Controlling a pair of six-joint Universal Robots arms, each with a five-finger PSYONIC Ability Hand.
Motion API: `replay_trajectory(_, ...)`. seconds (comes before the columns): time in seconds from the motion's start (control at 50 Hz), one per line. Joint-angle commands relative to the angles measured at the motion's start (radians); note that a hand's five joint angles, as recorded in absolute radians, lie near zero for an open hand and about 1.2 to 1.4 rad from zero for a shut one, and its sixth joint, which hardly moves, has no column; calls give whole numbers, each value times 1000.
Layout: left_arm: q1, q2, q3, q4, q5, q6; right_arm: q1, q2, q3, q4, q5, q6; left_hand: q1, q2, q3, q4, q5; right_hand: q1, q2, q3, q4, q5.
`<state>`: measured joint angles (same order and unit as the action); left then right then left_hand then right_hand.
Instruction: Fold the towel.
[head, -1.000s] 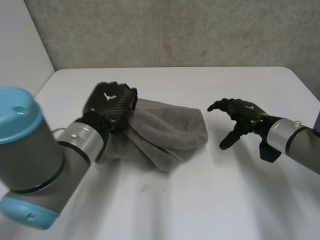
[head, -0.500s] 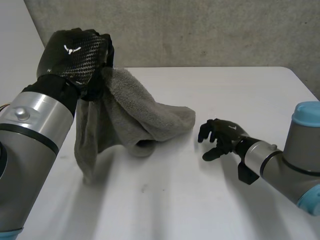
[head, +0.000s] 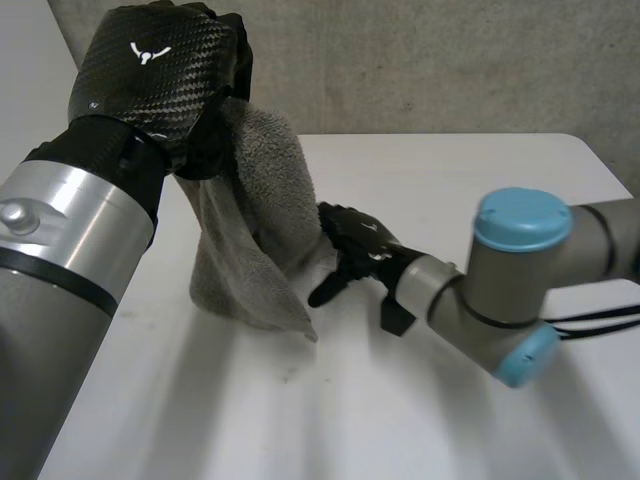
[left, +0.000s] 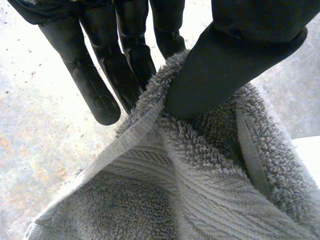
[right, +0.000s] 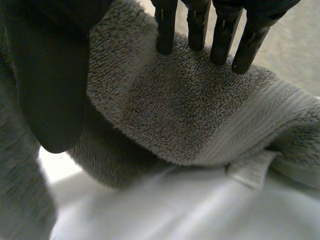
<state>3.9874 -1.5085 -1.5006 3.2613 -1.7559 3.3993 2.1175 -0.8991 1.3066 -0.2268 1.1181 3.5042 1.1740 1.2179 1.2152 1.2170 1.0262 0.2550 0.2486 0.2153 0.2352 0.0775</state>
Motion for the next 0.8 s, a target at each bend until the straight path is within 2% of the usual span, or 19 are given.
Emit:
replay_trajectory(0.02,-20,50,-10,-11,-22,0,75,120,-178,-3,16,24,222,178,181,179,196,-80,-74,-41,-61,-78)
replay_trajectory(0.08,-20,63,-12,-11,-23,0,91,157,-211,-6,25,26,222,178,181,179,196,97,104,137,117,100)
replay_trajectory(0.12,-20,70,-12,-14,-23,0,99,178,-218,-20,46,18,222,178,181,179,196,672,678,712,692,675)
replay_trajectory(0.14,-19,71,-12,-14,-23,-1,99,178,-218,-20,46,18,222,178,181,179,196,675,682,715,695,678)
replay_trajectory(0.16,-19,71,-12,-14,-23,-2,99,181,-214,-40,71,15,222,178,181,179,196,972,978,1012,992,975)
replay_trajectory(0.18,-16,73,-16,-14,-25,-2,99,181,-214,-40,71,15,222,178,181,179,196,975,981,1015,995,978)
replay_trajectory(0.2,-16,73,-17,-14,-25,-2,98,178,-207,-64,97,12,222,178,181,179,196,1140,1146,1179,1159,1143)
replay_trajectory(0.28,2,70,-26,-12,-28,-2,82,147,-187,-97,144,-2,222,178,181,179,196,1141,1148,1181,1161,1144)
replay_trajectory(0.34,19,70,-32,-12,-28,0,13,25,-171,-102,152,-88,222,178,181,179,196,1141,1148,1181,1161,1144)
replay_trajectory(0.4,90,57,-50,-6,-22,3,-76,-84,-175,-68,135,-208,222,178,181,179,196,1141,1148,1181,1161,1144)
replay_trajectory(0.44,160,50,-62,-9,-17,-1,-120,-191,-175,15,74,-313,222,178,181,179,196,1141,1148,1181,1161,1144)
replay_trajectory(0.46,161,50,-63,-9,-17,-2,-120,-192,-175,15,74,-314,222,178,181,179,196,1141,1148,1181,1161,1144)
replay_trajectory(0.52,191,8,-82,-6,-7,-3,-174,-305,-217,220,-15,-434,222,178,181,179,196,1141,1148,1181,1161,1144)
replay_trajectory(0.6,191,-59,-95,-6,-7,-3,-254,-348,-247,416,-60,-562,222,178,181,179,196,1141,1148,1181,1161,1144)
replay_trajectory(0.7,196,-110,-96,-6,-8,-5,-264,-348,-221,509,-57,-648,222,178,181,179,196,1141,1148,1181,1161,1144)
replay_trajectory(0.72,196,-114,-95,-6,-8,-6,-264,-339,-193,512,-55,-646,222,178,181,179,196,773,780,813,793,776)
replay_trajectory(0.74,196,-114,-93,-6,-8,-6,-264,-339,-193,512,-55,-646,222,178,181,179,196,769,776,809,789,772)
replay_trajectory(0.76,196,-114,-93,-6,-8,-6,-261,-322,-155,511,-47,-639,222,178,181,179,196,517,523,556,536,520)
replay_trajectory(0.8,194,-113,-84,-6,-7,-6,-252,-299,-121,503,-49,-616,222,178,181,179,196,479,486,519,499,482)
